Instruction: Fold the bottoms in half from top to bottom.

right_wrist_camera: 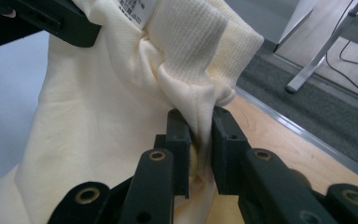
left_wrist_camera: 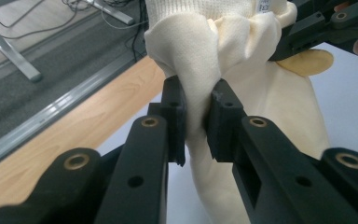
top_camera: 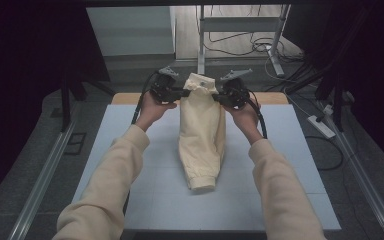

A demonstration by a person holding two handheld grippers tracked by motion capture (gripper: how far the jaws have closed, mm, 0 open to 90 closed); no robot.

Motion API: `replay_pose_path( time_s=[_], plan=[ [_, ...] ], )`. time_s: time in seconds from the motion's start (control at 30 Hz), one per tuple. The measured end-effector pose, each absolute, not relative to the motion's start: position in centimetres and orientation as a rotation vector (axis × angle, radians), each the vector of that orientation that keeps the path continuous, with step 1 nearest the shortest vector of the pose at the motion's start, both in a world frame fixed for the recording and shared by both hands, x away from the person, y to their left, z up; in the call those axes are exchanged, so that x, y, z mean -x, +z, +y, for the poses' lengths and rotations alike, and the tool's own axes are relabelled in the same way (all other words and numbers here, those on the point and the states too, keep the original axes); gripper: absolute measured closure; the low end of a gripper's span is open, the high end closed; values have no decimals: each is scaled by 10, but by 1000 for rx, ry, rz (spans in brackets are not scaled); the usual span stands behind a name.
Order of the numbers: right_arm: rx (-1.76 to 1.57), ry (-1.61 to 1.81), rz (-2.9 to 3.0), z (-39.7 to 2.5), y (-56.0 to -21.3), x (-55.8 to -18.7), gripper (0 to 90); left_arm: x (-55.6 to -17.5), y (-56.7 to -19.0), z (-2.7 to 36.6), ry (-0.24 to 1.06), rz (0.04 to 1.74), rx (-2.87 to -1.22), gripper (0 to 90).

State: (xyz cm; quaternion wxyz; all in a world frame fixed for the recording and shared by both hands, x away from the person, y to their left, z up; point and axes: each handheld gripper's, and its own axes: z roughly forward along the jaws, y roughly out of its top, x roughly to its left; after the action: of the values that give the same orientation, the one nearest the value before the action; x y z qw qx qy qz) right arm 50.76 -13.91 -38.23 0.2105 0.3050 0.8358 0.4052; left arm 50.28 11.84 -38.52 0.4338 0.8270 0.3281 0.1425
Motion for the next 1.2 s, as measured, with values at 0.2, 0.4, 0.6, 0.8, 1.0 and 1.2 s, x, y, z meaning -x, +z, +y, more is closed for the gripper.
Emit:
replay_pose_path(
  time_s=[0.2,0.4,0.6,0.8,1.0,1.2],
  plan=[
    [-858,1095,2347,-138,-394,-504,784,-500,-400,119,326,828,-2062,785],
    [-860,1098,2352,-138,-401,-503,784,-499,-406,120,315,832,-2060,786],
    [-865,1102,2357,-138,-406,-504,783,-499,-411,119,308,831,-2054,786],
    [-870,1101,2361,-141,-412,-502,783,-496,-417,118,295,828,-2053,786],
    [-862,1103,2367,-143,-415,-497,781,-488,-419,117,294,816,-2053,785],
    [-850,1120,2365,-144,-416,-491,780,-477,-418,117,303,799,-2059,785]
  ],
)
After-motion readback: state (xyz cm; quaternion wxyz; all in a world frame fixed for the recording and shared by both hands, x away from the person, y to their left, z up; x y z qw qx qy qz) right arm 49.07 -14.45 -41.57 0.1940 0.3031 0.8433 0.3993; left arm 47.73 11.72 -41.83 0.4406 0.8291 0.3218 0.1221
